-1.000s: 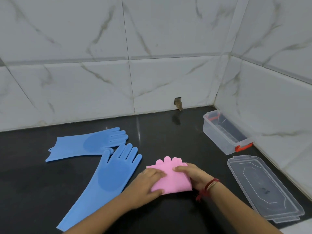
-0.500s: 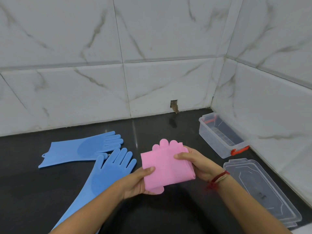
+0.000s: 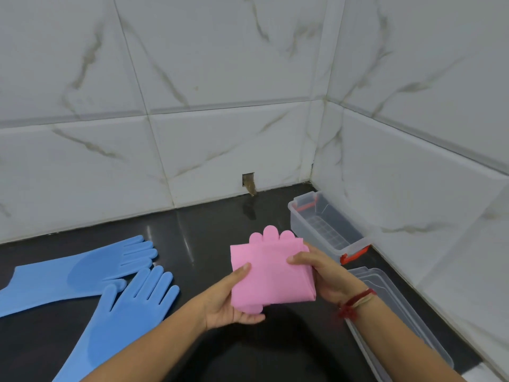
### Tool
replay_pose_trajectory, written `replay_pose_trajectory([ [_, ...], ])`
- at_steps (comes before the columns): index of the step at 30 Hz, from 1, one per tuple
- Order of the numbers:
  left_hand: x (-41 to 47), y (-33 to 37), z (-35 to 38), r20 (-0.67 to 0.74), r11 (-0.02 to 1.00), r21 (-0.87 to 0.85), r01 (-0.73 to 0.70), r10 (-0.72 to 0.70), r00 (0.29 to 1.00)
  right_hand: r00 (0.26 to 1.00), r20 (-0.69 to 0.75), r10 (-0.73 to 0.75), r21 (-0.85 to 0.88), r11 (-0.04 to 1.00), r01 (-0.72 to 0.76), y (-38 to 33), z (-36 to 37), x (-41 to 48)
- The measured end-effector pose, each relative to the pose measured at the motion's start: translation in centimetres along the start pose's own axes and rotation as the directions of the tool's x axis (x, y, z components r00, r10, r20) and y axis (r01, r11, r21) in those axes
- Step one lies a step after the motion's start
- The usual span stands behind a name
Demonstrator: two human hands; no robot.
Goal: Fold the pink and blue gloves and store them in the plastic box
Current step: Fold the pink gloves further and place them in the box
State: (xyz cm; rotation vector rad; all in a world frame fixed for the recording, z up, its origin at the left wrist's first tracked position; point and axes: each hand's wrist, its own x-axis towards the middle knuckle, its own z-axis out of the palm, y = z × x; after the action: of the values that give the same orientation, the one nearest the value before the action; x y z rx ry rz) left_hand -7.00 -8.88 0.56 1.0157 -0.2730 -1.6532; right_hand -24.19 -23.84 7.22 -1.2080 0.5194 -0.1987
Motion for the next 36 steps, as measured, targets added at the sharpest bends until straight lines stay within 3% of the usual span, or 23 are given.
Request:
replay_pose_trajectory([
  [3, 2.5, 3.3, 2.3, 0.097, 0.979, 0.119, -0.167, 0.156, 0.983, 0.998, -0.030, -0.048, -0.017, 0.999, 0.047, -1.6, -2.1, 0.0],
  [8, 7.5, 9.8, 7.4, 0.194, 0.804, 0.470, -0.365, 0.309, 0.931, 0.958, -0.208, -0.196, -0.068, 0.980, 0.186, -4.1, -6.0, 0.0],
  [13, 12.5, 13.6, 12.4, 0.255, 0.563, 0.694, -0.449, 0.391, 0.884, 0.812, -0.431, -0.393, -0.247, 0.917, 0.313, -6.3, -9.8, 0.3],
  [17, 15.7, 15.5, 14.3, 0.280, 0.472, 0.767, -0.436, 0.364, 0.888, 0.718, -0.467, -0.517, -0.421, 0.844, 0.333, -7.5, -11.9, 1.2],
  [23, 18.4, 15.8, 13.8, 0.236, 0.298, 0.898, -0.323, 0.293, 0.927, 0.771, -0.447, -0.453, -0.655, 0.753, 0.063, -6.2, -13.8, 3.4],
  [27, 19.5, 15.8, 13.6, 0.237, 0.130, 0.955, -0.265, 0.198, 0.951, 0.835, -0.456, -0.307, -0.711, 0.691, -0.134, -5.7, -14.1, 5.2],
  [29, 20.4, 15.6, 13.8, 0.191, 0.019, 0.980, -0.198, 0.174, 0.966, 0.862, -0.460, -0.215, -0.722, 0.655, -0.222, -5.8, -14.2, 6.1],
  [32, 22.1, 14.9, 14.1, 0.127, -0.227, 0.971, -0.081, 0.197, 0.972, 0.864, -0.499, -0.066, -0.719, 0.588, -0.371, -5.8, -14.6, 7.2],
  [36, 23.6, 13.6, 14.5, 0.071, -0.393, 0.919, 0.014, 0.201, 0.977, 0.847, -0.532, -0.027, -0.776, 0.417, -0.474, -5.1, -14.6, 8.4],
])
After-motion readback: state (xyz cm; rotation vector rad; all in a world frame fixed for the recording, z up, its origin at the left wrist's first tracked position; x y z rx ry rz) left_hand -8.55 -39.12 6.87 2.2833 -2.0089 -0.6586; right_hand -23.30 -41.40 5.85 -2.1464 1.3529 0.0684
